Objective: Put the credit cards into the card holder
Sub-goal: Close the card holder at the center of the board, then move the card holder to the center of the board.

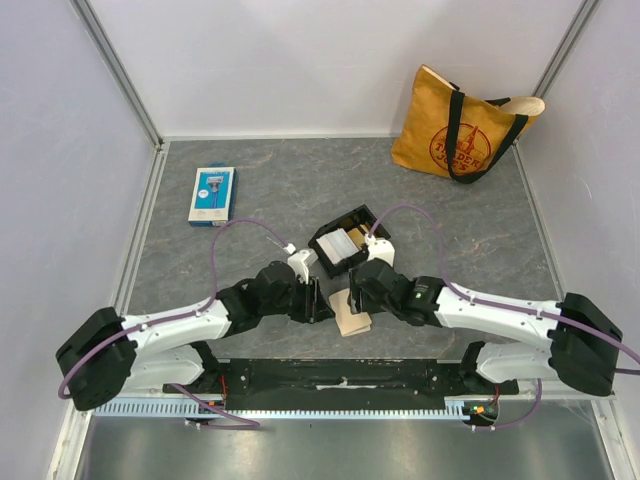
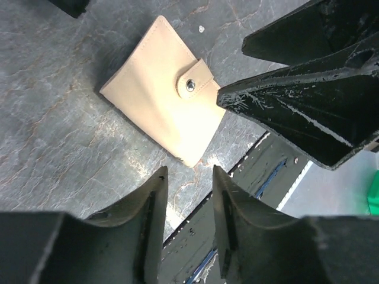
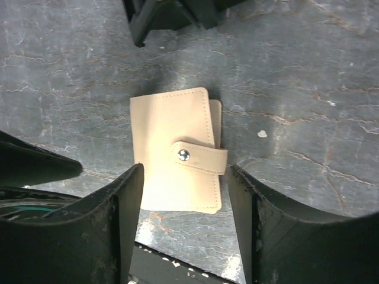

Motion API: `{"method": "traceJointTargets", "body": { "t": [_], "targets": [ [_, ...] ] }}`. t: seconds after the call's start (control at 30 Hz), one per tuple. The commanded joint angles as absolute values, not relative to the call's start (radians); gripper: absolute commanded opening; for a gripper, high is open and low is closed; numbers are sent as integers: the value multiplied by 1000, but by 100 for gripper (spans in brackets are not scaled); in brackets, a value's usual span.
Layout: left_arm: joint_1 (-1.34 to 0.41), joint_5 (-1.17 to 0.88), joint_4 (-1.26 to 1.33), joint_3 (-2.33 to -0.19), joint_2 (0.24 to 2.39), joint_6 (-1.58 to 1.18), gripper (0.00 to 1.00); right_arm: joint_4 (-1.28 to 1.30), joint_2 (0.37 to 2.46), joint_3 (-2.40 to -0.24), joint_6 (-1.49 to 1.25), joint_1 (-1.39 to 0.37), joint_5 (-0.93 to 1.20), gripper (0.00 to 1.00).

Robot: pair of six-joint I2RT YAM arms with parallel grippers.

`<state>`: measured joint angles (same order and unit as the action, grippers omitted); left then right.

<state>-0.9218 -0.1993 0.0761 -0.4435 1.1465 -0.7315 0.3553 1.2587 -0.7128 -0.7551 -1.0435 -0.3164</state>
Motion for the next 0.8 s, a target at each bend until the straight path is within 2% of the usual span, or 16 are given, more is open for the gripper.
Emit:
{"method": "traceJointTargets", "body": {
  "t": [0.0, 0.43, 0.67, 0.77],
  "targets": [
    [-927, -126, 26, -425, 1086, -752, 47, 338, 1204, -643, -810, -1031, -368, 68],
    [-925, -132, 67, -377, 1150, -827, 49, 163, 1290, -552, -842, -1011, -160, 67],
    [-925, -132, 87, -388, 1207, -844, 49, 112, 1272, -520, -934, -1025, -98, 56],
    [-927, -118, 87, -391, 1215, -856, 50, 106, 1258, -517, -974, -1052, -97, 56]
  ]
}}
